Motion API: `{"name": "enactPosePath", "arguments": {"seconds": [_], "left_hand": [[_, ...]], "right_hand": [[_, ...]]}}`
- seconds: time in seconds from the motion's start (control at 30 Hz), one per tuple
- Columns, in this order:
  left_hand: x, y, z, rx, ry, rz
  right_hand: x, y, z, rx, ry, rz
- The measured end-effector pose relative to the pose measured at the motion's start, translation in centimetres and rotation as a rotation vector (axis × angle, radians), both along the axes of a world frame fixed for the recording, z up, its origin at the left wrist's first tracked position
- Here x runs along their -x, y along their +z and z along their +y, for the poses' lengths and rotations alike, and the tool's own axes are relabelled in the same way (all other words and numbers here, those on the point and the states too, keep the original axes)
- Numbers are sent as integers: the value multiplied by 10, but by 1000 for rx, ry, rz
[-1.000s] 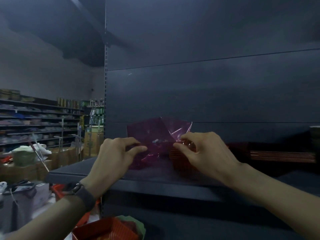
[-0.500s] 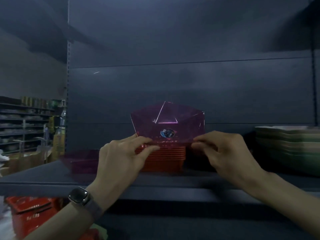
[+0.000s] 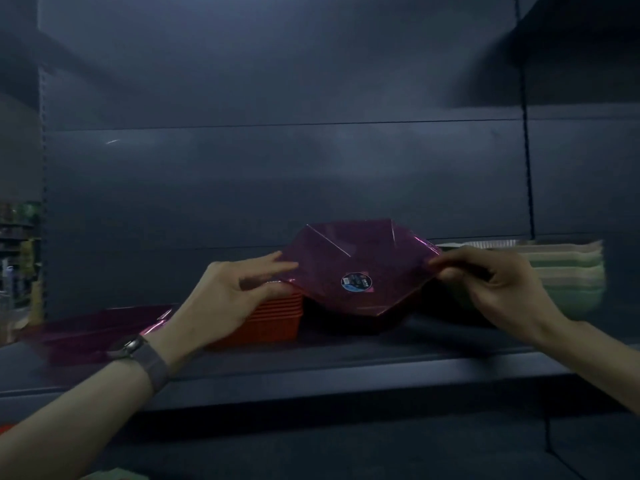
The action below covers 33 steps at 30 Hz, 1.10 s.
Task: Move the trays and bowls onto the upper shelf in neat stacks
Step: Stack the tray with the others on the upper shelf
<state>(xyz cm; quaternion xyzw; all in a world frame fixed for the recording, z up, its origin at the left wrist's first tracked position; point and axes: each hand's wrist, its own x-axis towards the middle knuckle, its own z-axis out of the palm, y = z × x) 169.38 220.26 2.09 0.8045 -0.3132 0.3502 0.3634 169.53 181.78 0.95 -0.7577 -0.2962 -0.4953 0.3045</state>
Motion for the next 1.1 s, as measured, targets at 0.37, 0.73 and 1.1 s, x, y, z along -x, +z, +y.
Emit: {"name": "enactPosePath", "arguments": {"seconds": [0.37, 0.73, 1.1], "left_hand": [[-4, 6, -51, 7, 88, -386], [-40, 5, -90, 117, 251, -266], [-62, -41, -103, 169, 210, -250]], "right_hand": [[14, 18, 17, 1, -60, 218], [-17, 7, 41, -83, -215, 105], [-58, -33, 42, -197, -138, -39]]}}
